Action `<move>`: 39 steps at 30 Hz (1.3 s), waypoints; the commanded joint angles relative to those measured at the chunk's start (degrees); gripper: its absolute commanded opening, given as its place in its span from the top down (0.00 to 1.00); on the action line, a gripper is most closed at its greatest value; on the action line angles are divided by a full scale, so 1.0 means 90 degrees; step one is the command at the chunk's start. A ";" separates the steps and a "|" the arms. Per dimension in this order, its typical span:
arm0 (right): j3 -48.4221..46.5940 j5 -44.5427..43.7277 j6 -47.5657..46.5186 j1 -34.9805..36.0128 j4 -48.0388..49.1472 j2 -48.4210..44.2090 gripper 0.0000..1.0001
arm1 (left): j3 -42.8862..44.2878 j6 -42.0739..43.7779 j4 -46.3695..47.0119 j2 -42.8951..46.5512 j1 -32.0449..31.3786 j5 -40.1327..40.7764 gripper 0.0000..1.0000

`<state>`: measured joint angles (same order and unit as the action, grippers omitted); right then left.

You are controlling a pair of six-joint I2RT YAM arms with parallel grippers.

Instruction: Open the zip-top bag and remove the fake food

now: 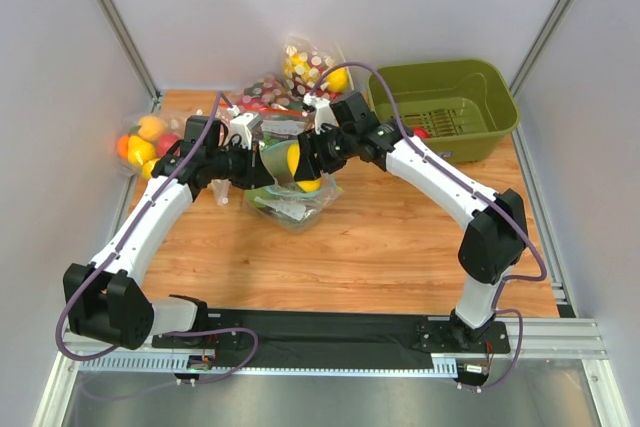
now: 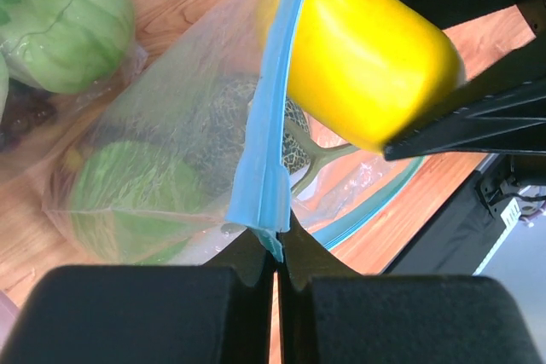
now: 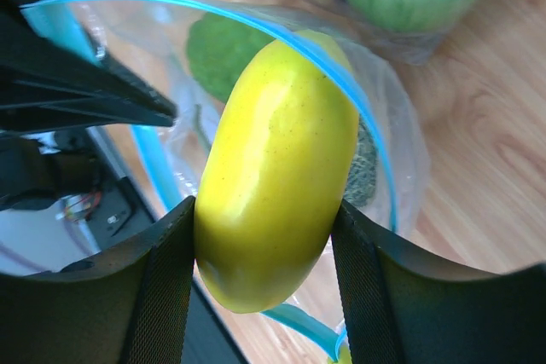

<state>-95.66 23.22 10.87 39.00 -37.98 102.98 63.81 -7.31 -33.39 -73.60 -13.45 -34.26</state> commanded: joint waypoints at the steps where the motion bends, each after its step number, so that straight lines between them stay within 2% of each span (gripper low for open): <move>1: -0.0045 0.1448 0.0237 -0.0212 0.0421 -0.0192 0.69 | 0.0058 -0.0018 0.0057 -0.0015 0.0020 0.0018 1.00; 7: 0.0081 0.3051 0.0267 -0.0797 0.0509 -0.0407 0.69 | 0.0058 0.0002 0.0038 -0.0044 0.0020 0.0086 1.00; 13: 0.0432 0.3912 0.0646 -0.1402 0.1064 -0.0758 0.71 | 0.0078 0.0002 0.0028 -0.0074 0.0020 0.0105 1.00; 17: 0.0794 0.3895 0.0999 -0.1823 0.1680 -0.0992 0.71 | 0.0068 0.0012 0.0008 -0.0074 0.0020 0.0096 1.00; 25: 0.1049 0.2696 0.1263 -0.2185 0.2677 -0.1441 0.72 | 0.0078 0.0021 -0.0011 -0.0084 0.0020 0.0115 1.00; 33: 0.0424 0.0742 0.0619 -0.3063 0.1741 -0.1218 0.72 | 0.0078 0.0051 -0.0011 -0.0035 0.0020 0.0125 1.00; 37: -0.0035 -0.0955 -0.0045 -0.3249 0.1183 -0.0857 0.71 | 0.0088 0.0041 -0.0001 -0.0005 0.0030 0.0125 1.00; 39: -0.0327 -0.1251 -0.0211 -0.3357 0.1018 -0.0662 0.69 | 0.0097 0.0051 -0.0001 -0.0015 0.0020 0.0106 1.00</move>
<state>-94.13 23.49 14.24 9.32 -24.86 94.48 63.81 -7.22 -33.63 -74.28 -13.45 -32.93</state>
